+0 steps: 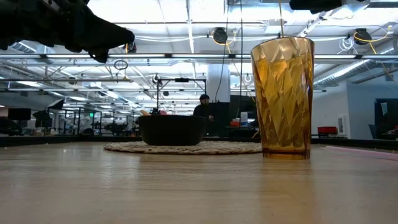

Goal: Pick & Place Utensil
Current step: Put the orange cup on the woven mat to the right of the black bowl

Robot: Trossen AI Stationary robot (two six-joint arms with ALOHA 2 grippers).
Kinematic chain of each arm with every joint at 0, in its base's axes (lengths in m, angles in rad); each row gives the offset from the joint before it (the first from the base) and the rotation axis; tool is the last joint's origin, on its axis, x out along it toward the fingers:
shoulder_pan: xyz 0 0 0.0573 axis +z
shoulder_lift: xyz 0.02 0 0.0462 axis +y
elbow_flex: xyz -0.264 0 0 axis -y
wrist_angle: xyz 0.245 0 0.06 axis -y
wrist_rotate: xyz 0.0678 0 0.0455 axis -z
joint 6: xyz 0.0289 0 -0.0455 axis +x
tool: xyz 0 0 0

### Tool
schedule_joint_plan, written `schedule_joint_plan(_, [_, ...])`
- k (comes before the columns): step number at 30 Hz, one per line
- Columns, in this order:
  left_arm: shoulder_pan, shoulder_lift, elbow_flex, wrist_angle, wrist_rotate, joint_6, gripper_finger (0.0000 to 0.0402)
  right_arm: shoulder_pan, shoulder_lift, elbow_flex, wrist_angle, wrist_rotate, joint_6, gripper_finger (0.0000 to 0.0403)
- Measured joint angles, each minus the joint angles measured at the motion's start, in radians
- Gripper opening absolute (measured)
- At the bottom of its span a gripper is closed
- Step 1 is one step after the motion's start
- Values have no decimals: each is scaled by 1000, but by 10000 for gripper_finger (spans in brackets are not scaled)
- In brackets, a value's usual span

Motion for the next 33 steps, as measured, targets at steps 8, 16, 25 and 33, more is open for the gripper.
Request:
schedule_joint_plan(8, [0,0,0,-1,0,23,24,-101,7,48,-131,-189,108,134])
schedule_joint_plan(16, [0,0,0,-1,0,27,24,-173,39,47,-155,-269,121,135])
schedule_joint_plan(25, [0,0,0,-2,0,34,24,-223,39,47,-216,-329,185,135])
schedule_joint_plan(33, [0,0,0,-3,0,36,24,-239,39,47,-216,-351,174,132])
